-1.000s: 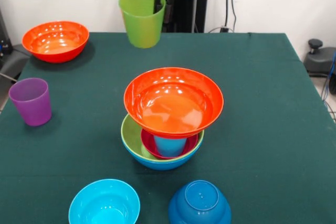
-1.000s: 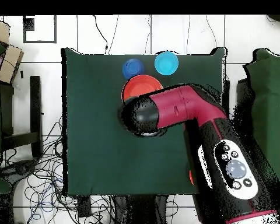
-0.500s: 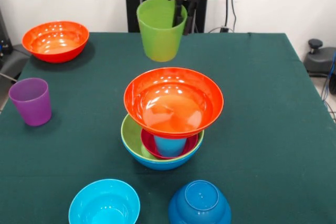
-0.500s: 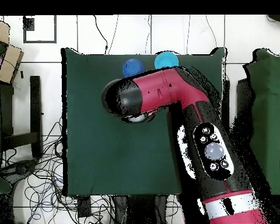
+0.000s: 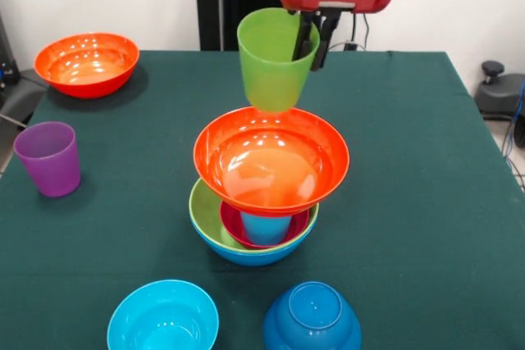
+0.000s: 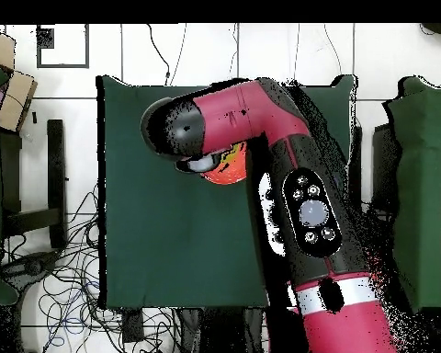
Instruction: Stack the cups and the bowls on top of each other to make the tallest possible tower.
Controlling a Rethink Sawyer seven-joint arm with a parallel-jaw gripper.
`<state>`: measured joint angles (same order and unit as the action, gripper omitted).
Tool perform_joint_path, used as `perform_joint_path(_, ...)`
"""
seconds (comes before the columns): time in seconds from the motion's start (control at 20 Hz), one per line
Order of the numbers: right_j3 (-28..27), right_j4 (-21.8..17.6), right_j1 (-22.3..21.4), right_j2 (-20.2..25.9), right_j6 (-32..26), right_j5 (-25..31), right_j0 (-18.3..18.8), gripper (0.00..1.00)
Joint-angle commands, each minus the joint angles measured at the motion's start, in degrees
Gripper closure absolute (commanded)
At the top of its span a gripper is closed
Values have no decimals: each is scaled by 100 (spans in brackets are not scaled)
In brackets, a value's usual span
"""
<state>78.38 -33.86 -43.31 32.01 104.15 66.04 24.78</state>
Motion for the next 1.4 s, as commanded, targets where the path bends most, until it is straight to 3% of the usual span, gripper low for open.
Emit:
perform_joint_path(0.05,-295,-12,384,-477,513,166,-39,100)
perform_joint_path(0.8,138,22,486,-694,615,-613,11,100)
perform_joint_path(1.4,195,131,457,-922,769,-729,-208,100)
